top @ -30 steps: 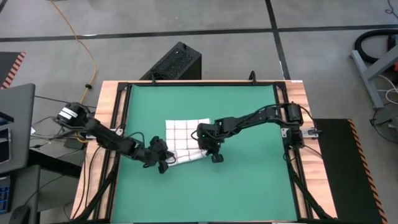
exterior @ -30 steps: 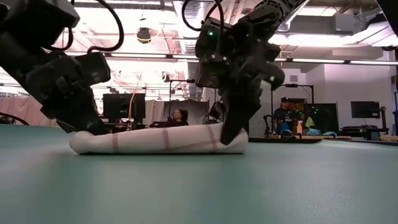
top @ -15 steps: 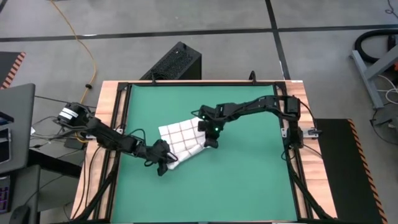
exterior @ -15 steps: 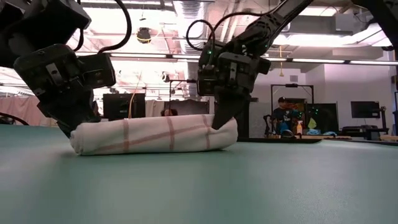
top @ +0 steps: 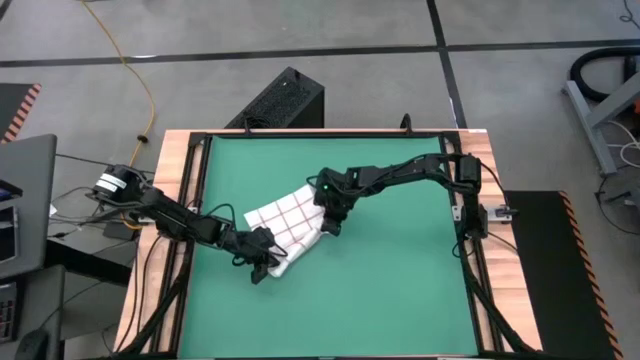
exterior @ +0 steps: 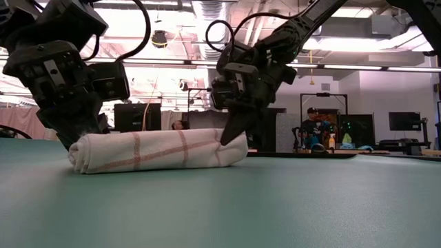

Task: Roll towel
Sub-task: Roll the white towel

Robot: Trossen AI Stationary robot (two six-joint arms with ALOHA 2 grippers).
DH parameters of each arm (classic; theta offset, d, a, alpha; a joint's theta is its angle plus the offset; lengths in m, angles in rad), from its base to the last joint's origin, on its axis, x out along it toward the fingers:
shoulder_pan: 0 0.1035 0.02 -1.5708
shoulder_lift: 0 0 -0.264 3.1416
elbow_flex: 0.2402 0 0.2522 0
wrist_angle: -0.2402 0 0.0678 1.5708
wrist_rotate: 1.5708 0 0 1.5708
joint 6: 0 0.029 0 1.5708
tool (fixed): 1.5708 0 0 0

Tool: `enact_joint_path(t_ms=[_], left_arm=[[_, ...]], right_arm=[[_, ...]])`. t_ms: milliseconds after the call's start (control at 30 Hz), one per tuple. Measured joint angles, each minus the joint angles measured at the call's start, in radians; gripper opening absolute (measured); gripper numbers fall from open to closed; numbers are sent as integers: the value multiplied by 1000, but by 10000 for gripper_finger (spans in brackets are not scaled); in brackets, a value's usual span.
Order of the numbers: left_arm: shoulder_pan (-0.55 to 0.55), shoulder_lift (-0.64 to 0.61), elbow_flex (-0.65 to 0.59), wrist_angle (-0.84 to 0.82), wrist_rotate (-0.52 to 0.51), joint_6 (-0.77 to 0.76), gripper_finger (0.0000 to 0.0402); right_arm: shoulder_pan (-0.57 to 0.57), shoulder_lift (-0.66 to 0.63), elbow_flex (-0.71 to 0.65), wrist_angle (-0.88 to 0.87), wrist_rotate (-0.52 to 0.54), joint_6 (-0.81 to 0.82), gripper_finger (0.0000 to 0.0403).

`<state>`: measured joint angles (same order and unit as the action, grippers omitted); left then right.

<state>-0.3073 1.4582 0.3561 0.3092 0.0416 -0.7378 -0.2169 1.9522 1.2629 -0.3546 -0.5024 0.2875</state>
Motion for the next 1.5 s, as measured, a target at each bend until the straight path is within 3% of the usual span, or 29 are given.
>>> enact_joint_path(t_ms=[500, 767, 1000, 1133, 1267, 1367, 1500], left_arm=[[1, 1, -2, 44, 78, -79, 0], [-6, -73, 3, 94, 157, -140, 0], [-6, -183, 50, -37, 102, -147, 0], [-6, -237, 167, -176, -44, -33, 0], [-5, -195, 291, -413, -168, 185, 0], [-16, -133, 336, -454, -187, 276, 0], [-44, -51, 402, -452, -232, 286, 0]], right_arm=[[14, 0, 0, 26, 124, 277, 21], [11, 0, 0, 4, 166, 311, 21], [2, -1, 0, -4, 174, 311, 21], [4, -1, 0, -12, 174, 310, 21], [4, -1, 0, -12, 169, 310, 21], [4, -1, 0, -12, 168, 310, 21], [5, -1, 0, -11, 168, 307, 21]])
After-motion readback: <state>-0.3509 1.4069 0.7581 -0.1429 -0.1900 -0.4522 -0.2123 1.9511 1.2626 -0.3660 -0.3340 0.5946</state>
